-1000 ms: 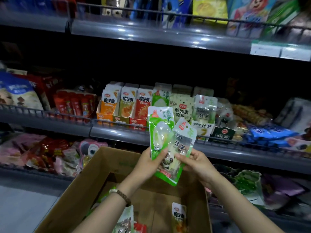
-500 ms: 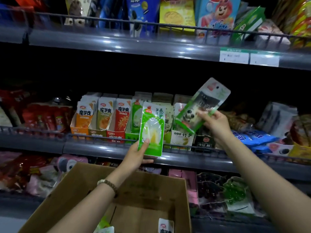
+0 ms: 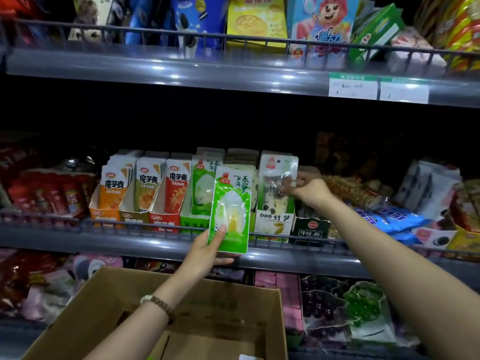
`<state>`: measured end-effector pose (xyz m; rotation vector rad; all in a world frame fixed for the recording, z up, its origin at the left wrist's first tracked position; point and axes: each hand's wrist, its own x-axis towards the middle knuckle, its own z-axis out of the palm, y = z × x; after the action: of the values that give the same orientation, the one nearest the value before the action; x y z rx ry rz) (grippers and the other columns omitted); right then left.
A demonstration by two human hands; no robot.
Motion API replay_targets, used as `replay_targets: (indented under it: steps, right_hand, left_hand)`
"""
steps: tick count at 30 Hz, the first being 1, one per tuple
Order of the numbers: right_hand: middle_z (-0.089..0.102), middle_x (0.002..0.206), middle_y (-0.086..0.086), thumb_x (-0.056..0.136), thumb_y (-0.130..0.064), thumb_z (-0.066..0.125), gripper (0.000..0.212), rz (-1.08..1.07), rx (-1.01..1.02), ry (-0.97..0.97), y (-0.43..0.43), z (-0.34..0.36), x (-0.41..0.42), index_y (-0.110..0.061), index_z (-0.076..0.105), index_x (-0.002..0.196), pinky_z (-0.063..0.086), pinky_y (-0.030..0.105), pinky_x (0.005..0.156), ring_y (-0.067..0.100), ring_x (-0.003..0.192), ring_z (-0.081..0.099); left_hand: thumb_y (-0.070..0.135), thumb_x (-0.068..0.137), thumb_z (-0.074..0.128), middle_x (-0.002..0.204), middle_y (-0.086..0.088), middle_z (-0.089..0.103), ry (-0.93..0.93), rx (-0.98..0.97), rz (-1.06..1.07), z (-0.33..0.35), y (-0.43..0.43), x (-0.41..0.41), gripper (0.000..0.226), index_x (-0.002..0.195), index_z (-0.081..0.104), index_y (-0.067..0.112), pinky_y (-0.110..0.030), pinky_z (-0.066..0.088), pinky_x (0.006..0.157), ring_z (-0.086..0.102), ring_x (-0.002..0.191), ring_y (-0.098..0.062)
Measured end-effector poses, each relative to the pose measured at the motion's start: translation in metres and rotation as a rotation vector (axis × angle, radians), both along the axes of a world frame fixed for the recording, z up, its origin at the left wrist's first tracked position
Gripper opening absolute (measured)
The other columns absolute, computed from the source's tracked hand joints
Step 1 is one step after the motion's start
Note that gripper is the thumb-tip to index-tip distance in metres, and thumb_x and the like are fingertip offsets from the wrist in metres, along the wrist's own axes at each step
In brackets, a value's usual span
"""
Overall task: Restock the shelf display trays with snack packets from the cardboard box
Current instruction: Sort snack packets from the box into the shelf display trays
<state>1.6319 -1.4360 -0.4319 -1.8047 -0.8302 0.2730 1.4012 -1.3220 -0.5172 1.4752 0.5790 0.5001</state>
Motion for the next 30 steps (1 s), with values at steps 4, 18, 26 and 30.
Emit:
replay_targets:
  steps: [4, 18, 26, 30]
  right_hand:
    - [0.069, 0.1, 0.005, 0.076, -0.009, 0.076, 0.029, -0.003, -0.083, 0.015, 0.0, -0.015, -0.008, -0.014, 0.063, 0.102, 0.047, 0.013, 0.067, 0.018, 0.092, 0.066]
    - [0.061, 0.12, 0.001, 0.088, -0.014, 0.064, 0.041, 0.225, 0.179, -0.188, 0.034, 0.05, -0.075, -0.015, 0.054, 0.127, 0.053, 0.018, 0.078, 0.004, 0.098, 0.061]
    - [0.073, 0.093, 0.007, 0.084, -0.005, 0.066, 0.048, 0.334, 0.013, 0.002, 0.077, 0.05, -0.091, -0.01, 0.05, 0.13, 0.051, 0.019, 0.056, 0.01, 0.071, 0.067]
    - [0.066, 0.108, 0.019, 0.083, 0.002, 0.066, 0.039, 0.221, 0.121, -0.001, 0.105, 0.066, -0.092, -0.004, 0.054, 0.12, 0.055, 0.025, 0.063, 0.016, 0.073, 0.066]
  left_hand:
    - [0.036, 0.093, 0.046, 0.134, -0.006, 0.054, -0.059, -0.027, -0.033, 0.005, -0.01, 0.0, 0.033, 0.121, 0.05, 0.019, -0.031, 0.059, 0.072, 0.061, 0.108, -0.018]
    - [0.031, 0.091, 0.051, 0.098, 0.001, 0.072, -0.136, -0.016, -0.05, 0.023, 0.011, -0.03, 0.017, 0.103, 0.059, 0.022, -0.025, 0.059, 0.064, 0.072, 0.082, -0.019]
    - [0.026, 0.095, 0.048, 0.094, 0.007, 0.074, -0.187, 0.065, -0.021, 0.028, 0.043, -0.045, 0.017, 0.109, 0.058, 0.023, -0.024, 0.058, 0.062, 0.072, 0.083, -0.015]
    - [0.024, 0.094, 0.051, 0.115, 0.006, 0.062, -0.182, 0.232, 0.106, 0.028, 0.074, -0.043, 0.034, 0.127, 0.045, 0.025, -0.024, 0.055, 0.079, 0.063, 0.096, -0.007]
